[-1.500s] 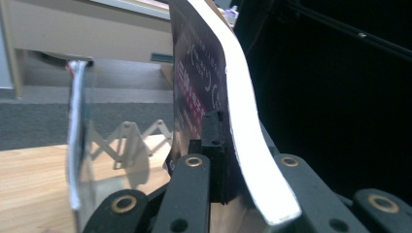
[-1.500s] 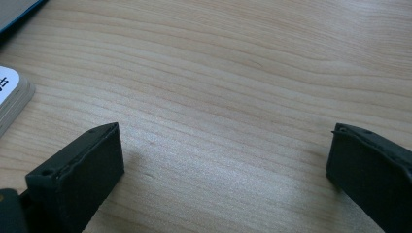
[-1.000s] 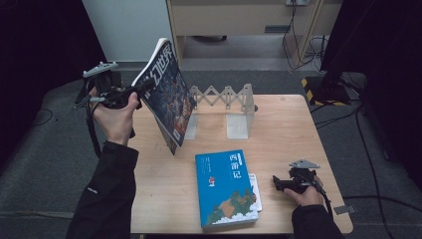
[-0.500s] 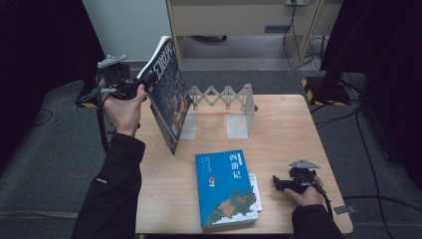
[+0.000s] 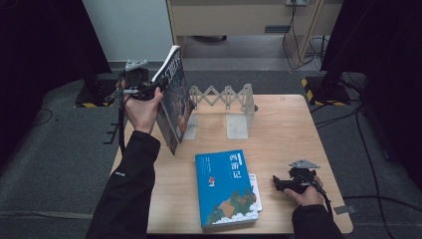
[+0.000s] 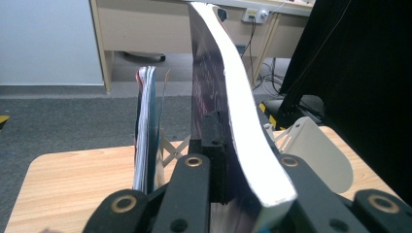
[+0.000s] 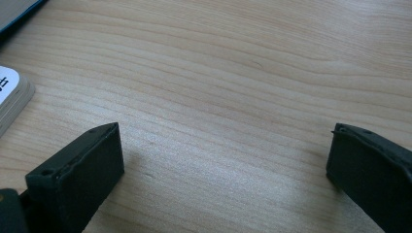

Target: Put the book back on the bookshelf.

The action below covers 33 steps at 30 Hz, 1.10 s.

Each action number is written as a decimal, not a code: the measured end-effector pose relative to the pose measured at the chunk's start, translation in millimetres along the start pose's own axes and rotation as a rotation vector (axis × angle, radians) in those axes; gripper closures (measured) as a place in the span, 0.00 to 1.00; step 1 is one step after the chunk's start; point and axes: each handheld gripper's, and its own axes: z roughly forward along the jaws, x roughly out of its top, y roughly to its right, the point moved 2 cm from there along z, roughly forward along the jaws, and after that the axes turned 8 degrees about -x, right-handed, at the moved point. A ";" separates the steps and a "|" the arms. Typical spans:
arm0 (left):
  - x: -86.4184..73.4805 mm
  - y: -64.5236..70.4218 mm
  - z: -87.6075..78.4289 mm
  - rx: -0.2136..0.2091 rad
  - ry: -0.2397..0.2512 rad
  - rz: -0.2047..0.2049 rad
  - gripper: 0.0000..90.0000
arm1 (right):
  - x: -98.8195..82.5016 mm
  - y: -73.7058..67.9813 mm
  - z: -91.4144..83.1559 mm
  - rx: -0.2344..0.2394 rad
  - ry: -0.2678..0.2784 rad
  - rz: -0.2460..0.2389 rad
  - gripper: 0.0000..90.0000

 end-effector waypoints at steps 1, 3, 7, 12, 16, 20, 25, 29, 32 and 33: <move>-0.8 -0.2 2.2 0.004 -0.003 -0.002 0.91 | 0.0 0.0 0.0 0.000 0.000 0.000 0.00; -2.5 -0.2 6.6 0.011 -0.006 -0.003 0.91 | 0.0 0.0 0.0 0.000 0.000 0.000 0.00; -6.5 1.5 15.0 0.019 -0.016 0.003 0.91 | 0.0 0.1 0.0 0.000 -0.001 -0.002 0.00; -10.1 2.7 23.6 0.026 -0.026 0.004 0.91 | 0.0 0.1 0.0 0.000 -0.001 -0.002 0.00; -12.3 4.9 28.6 0.039 -0.031 0.019 0.91 | 0.0 0.2 0.0 -0.001 0.000 -0.003 0.00; -15.5 6.1 33.7 0.051 -0.034 0.024 0.91 | 0.0 0.1 0.0 0.000 0.000 -0.002 0.00; -20.5 5.5 39.7 0.056 -0.029 0.017 0.91 | 0.0 0.1 0.0 0.000 -0.001 -0.002 0.00; -24.5 3.0 43.9 0.068 -0.030 0.016 0.91 | -0.1 0.1 0.0 0.000 0.000 -0.002 0.00; -27.8 0.5 47.0 0.082 -0.031 0.015 0.91 | 0.0 0.1 0.0 -0.001 0.000 -0.002 0.00; -29.1 -0.4 48.0 0.085 -0.031 0.017 0.91 | 0.0 0.2 0.0 -0.001 0.000 -0.003 0.00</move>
